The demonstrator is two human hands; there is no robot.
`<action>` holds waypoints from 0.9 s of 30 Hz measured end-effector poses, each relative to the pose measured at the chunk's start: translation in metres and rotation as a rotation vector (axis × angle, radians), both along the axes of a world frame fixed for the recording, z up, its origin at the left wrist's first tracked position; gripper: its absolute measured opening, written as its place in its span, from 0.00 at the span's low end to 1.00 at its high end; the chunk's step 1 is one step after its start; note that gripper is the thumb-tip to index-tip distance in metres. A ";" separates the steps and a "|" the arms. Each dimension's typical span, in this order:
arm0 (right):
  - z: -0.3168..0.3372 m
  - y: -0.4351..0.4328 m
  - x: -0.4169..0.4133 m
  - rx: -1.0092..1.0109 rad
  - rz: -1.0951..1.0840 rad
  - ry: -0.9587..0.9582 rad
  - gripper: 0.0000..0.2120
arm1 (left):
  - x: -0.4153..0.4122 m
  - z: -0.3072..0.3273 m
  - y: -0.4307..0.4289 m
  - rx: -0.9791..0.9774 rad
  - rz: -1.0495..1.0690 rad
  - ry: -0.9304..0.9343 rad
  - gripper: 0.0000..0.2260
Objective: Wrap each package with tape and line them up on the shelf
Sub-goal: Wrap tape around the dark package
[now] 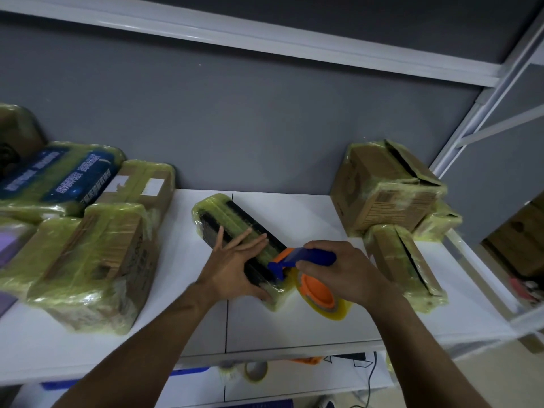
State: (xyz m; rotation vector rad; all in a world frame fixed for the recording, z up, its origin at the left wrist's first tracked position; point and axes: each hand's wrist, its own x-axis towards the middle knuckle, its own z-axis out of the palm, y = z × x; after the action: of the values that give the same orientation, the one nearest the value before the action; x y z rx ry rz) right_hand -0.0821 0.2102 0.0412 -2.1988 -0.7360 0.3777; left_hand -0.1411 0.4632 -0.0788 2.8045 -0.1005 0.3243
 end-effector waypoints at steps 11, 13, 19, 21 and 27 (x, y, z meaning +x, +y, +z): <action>0.002 -0.004 -0.007 -0.006 0.011 -0.014 0.11 | 0.000 -0.008 -0.020 -0.092 0.030 -0.062 0.49; 0.007 -0.008 -0.008 -0.009 0.002 -0.036 0.11 | 0.002 -0.007 -0.015 -0.105 0.029 -0.062 0.48; 0.009 -0.023 -0.010 -0.027 -0.008 -0.079 0.17 | 0.015 0.002 0.000 -0.130 0.031 -0.008 0.48; 0.002 -0.023 -0.012 -0.027 -0.018 -0.051 0.15 | 0.016 0.002 0.000 -0.100 0.027 -0.007 0.47; -0.009 -0.031 -0.006 0.001 -0.084 0.062 0.13 | 0.016 -0.002 -0.012 -0.035 -0.052 0.024 0.38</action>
State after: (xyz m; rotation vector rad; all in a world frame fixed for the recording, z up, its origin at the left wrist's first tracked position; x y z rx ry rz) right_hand -0.0882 0.1795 0.0323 -2.1991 -0.6082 0.4005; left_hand -0.1249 0.4510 -0.0804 2.7646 -0.1602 0.2767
